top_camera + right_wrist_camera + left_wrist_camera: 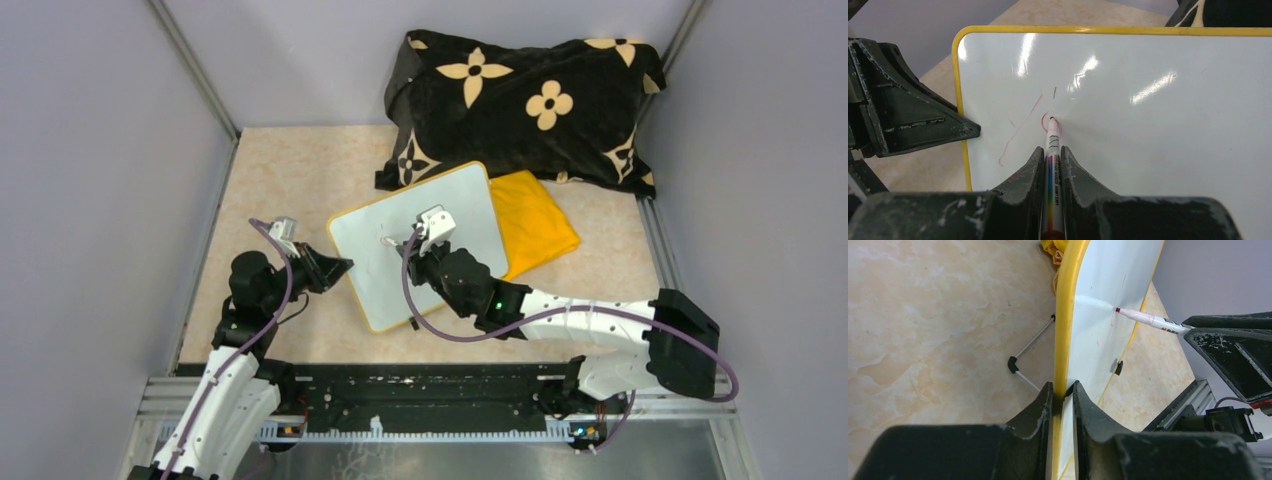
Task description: Write a sentence on the whiteboard
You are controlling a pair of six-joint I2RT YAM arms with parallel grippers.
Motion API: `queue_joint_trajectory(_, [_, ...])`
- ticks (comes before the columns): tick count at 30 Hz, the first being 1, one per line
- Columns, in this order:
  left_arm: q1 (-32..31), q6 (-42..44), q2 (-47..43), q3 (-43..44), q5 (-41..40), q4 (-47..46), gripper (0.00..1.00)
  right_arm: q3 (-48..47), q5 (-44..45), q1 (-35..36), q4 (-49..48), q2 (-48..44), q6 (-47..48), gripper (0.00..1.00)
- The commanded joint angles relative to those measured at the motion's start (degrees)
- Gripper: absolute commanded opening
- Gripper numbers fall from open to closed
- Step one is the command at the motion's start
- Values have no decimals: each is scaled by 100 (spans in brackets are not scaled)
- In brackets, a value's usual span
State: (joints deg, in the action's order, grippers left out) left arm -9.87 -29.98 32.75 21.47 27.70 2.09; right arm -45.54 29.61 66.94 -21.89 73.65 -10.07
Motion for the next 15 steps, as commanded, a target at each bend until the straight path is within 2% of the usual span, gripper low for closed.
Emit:
queue_joint_trajectory(1, [20,14,-76,-47,93,-127,0,-247,-131,-67,-188,90,23,0])
queue_joint_trajectory(10, [20,9,-69,-47,78,-140,0,-189,-292,-66,-138,54,-46,0])
queue_joint_trajectory(15, [20,18,-81,-38,66,-127,0,19,-118,-66,-105,-370,-83,0])
